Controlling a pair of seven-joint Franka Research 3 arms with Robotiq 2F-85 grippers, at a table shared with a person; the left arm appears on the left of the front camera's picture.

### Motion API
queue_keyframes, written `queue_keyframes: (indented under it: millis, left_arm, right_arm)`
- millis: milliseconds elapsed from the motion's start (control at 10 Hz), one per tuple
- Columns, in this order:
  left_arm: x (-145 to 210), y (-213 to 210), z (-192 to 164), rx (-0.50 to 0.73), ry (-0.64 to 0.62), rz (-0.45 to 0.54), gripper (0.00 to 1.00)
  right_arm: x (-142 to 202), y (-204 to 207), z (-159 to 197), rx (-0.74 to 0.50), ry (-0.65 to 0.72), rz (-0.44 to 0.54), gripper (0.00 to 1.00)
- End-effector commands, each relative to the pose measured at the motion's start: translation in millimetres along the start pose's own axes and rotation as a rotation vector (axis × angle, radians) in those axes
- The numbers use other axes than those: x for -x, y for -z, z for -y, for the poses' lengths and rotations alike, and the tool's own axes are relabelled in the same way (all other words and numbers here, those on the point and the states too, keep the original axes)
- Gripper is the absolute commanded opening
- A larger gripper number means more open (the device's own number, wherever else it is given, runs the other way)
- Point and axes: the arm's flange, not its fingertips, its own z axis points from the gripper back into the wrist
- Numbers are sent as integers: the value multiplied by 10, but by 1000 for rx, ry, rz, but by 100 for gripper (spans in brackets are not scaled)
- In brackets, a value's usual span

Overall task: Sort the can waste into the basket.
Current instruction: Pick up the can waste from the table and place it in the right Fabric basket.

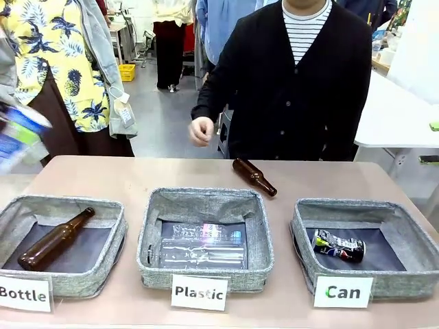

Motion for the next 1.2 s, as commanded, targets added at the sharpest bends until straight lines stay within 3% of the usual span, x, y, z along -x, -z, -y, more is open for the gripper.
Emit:
queue_keyframes:
  millis: [0,200,400,500,600,1000,1100]
  left_arm:
    - [-411,766,22,22,46,-143,0]
    - [-889,1736,397,61,86,-185,0]
    - [-1120,2252,766,105,110,-194,0]
    - [-1083,2177,760,61,58,-253,0]
    - [-1058,2289,817,103,126,-214,0]
    - [-1058,2289,817,103,126,-214,0]
    - [-1080,2325,801,100,102,-213,50]
  right_arm:
    - [-14,-24,-15,-6,-16,-8,100]
    - [-14,-24,-15,-6,-16,-8,100]
    - [-14,-24,-15,-6,-16,-8,100]
    - [-14,-24,-15,-6,-16,-8,100]
    - [-14,-24,-15,-6,-16,-8,100]
    - [-14,-24,-15,-6,-16,-8,100]
    - [0,-5,1,0,0,1,100]
